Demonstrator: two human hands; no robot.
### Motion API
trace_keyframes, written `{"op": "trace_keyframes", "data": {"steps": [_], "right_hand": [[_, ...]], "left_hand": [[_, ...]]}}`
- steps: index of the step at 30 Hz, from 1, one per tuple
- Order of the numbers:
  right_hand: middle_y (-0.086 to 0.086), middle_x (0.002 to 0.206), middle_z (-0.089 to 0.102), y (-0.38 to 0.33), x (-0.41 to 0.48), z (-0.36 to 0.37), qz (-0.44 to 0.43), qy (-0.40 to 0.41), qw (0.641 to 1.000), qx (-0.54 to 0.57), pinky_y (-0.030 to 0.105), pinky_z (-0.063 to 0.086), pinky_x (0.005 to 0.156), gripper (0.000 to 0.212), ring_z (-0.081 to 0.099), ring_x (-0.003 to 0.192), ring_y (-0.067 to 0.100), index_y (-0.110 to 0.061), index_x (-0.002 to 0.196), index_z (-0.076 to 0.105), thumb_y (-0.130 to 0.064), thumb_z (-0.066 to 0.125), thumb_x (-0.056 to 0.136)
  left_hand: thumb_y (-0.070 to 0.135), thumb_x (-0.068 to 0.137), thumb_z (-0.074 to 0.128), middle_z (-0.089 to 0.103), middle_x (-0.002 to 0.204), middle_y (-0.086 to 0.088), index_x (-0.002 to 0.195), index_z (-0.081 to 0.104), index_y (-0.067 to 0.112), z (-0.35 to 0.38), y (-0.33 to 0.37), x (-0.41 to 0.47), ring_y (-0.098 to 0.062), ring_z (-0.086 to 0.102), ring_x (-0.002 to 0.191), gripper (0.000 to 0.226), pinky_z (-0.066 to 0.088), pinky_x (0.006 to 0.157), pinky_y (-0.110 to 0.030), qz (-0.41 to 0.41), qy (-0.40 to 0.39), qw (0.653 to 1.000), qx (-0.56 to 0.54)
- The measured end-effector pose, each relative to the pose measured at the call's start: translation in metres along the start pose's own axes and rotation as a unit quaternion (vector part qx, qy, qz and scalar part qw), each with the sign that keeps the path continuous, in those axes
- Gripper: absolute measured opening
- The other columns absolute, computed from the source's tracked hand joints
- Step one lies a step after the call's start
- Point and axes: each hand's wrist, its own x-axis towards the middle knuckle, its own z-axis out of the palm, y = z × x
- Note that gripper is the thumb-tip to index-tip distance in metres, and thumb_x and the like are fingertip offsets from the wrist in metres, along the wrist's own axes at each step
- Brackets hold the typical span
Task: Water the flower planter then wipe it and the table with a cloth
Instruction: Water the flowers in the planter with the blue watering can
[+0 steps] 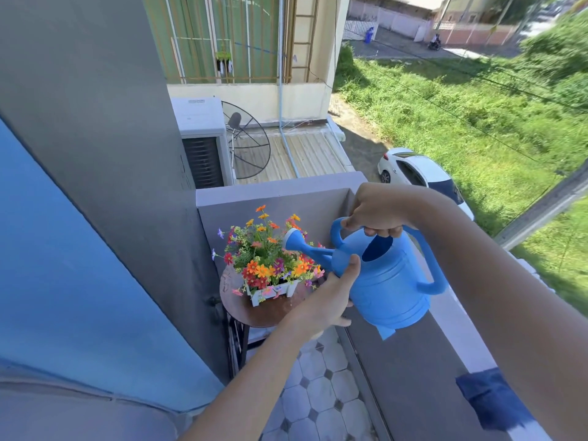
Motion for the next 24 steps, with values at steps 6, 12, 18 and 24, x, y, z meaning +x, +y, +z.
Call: {"op": "trace_keyframes", "data": {"steps": [6, 12, 18, 24], "right_hand": [[0.014, 0.07, 0.042, 0.005, -0.008, -0.003, 0.002, 0.003, 1.0, -0.016, 0.023, 0.024, 0.04, 0.028, 0.027, 0.04, 0.019, 0.006, 0.091, 0.066, -0.019, 0.058, 0.102], [0.013, 0.068, 0.044, -0.006, -0.004, -0.001, -0.017, -0.011, 1.0, 0.009, 0.02, 0.024, 0.038, 0.043, 0.03, 0.043, 0.019, 0.015, 0.123, 0.062, -0.021, 0.061, 0.101], [0.011, 0.066, 0.044, -0.027, 0.01, 0.009, -0.038, -0.027, 0.999, 0.017, 0.019, 0.023, 0.039, 0.043, 0.029, 0.044, 0.019, 0.014, 0.125, 0.061, -0.021, 0.062, 0.099], [0.011, 0.067, 0.044, -0.036, 0.02, 0.011, -0.037, -0.03, 0.999, 0.017, 0.019, 0.022, 0.039, 0.041, 0.029, 0.042, 0.018, 0.015, 0.125, 0.06, -0.017, 0.06, 0.099]], "left_hand": [[0.085, 0.064, 0.043, 0.026, 0.159, 0.01, 0.148, 0.016, 0.045, 0.006, 0.001, 0.0, -0.027, 0.04, 0.138, 0.097, 0.03, 0.11, -0.063, -0.002, -0.033, 0.999, 0.008], [0.088, 0.059, 0.043, 0.035, 0.154, 0.009, 0.146, 0.025, 0.042, -0.007, 0.0, -0.008, -0.024, 0.043, 0.134, 0.1, 0.034, 0.11, -0.059, -0.004, -0.008, 1.0, 0.011], [0.089, 0.062, 0.039, 0.045, 0.143, 0.011, 0.137, 0.033, 0.046, -0.031, -0.002, -0.019, -0.02, 0.049, 0.128, 0.087, 0.041, 0.106, -0.057, 0.0, 0.031, 0.999, 0.029], [0.088, 0.07, 0.038, 0.046, 0.144, 0.013, 0.141, 0.033, 0.049, -0.042, -0.003, -0.02, -0.017, 0.049, 0.128, 0.081, 0.039, 0.107, -0.057, 0.011, 0.04, 0.999, 0.024]]}}
